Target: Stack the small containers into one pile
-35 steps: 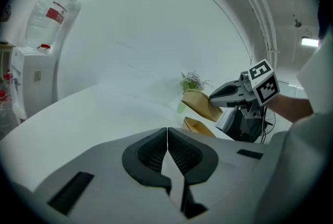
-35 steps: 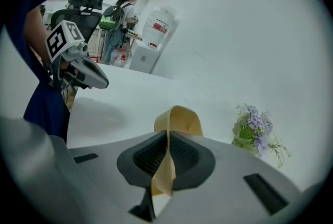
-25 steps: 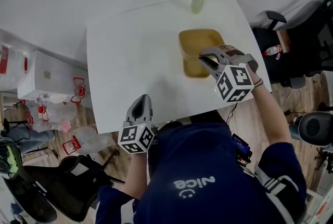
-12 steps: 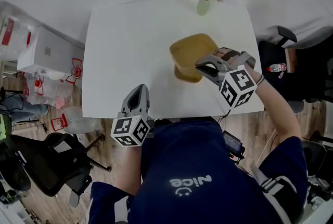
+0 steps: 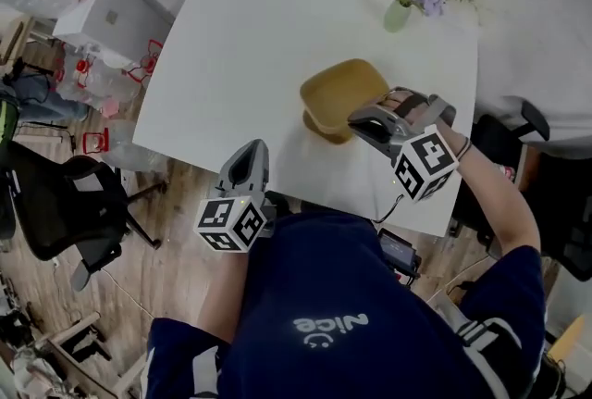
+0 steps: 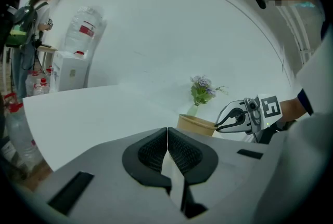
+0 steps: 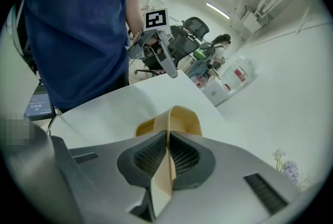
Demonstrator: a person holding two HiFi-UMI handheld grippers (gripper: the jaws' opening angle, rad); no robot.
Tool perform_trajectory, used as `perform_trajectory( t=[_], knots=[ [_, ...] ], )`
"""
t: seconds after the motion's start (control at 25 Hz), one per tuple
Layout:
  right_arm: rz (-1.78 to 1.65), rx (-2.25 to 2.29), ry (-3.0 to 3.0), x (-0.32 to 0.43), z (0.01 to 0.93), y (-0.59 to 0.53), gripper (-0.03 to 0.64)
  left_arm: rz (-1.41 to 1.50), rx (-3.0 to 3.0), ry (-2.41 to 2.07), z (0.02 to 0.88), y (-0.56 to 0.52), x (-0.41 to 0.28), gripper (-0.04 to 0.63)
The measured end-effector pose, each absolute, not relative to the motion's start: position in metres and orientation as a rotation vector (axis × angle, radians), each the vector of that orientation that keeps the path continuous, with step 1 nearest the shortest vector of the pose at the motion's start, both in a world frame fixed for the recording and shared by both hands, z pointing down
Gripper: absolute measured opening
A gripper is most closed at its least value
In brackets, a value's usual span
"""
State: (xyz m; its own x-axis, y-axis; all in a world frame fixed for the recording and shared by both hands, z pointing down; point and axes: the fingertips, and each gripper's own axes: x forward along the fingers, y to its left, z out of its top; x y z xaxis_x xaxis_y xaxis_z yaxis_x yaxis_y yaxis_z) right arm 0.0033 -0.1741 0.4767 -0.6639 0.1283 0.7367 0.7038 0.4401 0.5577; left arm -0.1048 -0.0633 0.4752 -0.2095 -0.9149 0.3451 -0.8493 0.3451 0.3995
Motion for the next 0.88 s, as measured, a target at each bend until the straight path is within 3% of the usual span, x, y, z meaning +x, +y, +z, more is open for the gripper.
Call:
perform_trajectory(
  t=[0.88],
  knots=[
    [-1.559, -1.104, -1.954, 0.013, 0.501, -0.183, 0.055, -0.143, 1.237, -2.264, 0.488, -0.032, -0.094, 0.02]
  ],
)
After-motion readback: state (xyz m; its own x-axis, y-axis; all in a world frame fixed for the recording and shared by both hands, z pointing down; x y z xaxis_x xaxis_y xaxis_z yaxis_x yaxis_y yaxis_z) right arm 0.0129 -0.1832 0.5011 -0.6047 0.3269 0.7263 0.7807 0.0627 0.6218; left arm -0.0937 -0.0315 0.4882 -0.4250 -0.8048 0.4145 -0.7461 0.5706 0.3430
